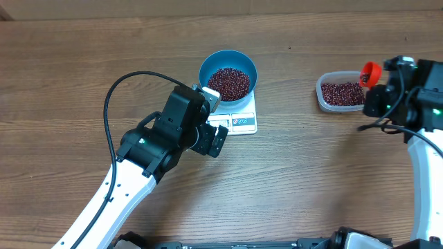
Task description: Scoop item into bowl and weigh 150g on scale
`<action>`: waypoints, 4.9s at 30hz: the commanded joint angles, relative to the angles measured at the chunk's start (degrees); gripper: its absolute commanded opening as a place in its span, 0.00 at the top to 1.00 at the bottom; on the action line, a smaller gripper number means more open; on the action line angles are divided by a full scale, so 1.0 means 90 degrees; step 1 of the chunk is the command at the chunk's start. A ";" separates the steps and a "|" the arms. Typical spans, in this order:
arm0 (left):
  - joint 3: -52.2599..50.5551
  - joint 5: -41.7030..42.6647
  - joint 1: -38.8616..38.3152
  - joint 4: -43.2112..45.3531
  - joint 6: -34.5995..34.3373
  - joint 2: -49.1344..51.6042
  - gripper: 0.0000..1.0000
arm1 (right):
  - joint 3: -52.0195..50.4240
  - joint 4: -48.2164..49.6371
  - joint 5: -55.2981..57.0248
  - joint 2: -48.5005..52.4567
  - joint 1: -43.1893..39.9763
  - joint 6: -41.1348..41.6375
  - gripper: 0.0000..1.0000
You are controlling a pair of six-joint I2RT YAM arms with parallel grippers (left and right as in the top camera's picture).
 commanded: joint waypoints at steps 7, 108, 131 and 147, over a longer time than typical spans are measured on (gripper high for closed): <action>-0.0022 0.0051 0.0005 -0.0002 0.0097 0.0036 0.00 | 0.0022 0.0063 0.2074 -0.0124 0.1049 -0.0022 0.96; -0.0022 0.0051 0.0005 0.0000 0.0097 0.0036 0.00 | 0.0007 0.0716 0.0294 0.1404 0.0894 0.1909 0.96; -0.0024 0.0051 0.0005 0.0000 0.0097 0.0036 0.01 | -0.0891 0.1124 0.0270 0.1413 0.0663 0.1911 0.25; -0.0024 0.0051 0.0005 0.0000 0.0097 0.0036 0.00 | -0.0595 0.0828 0.0265 0.1401 0.0656 0.1906 0.00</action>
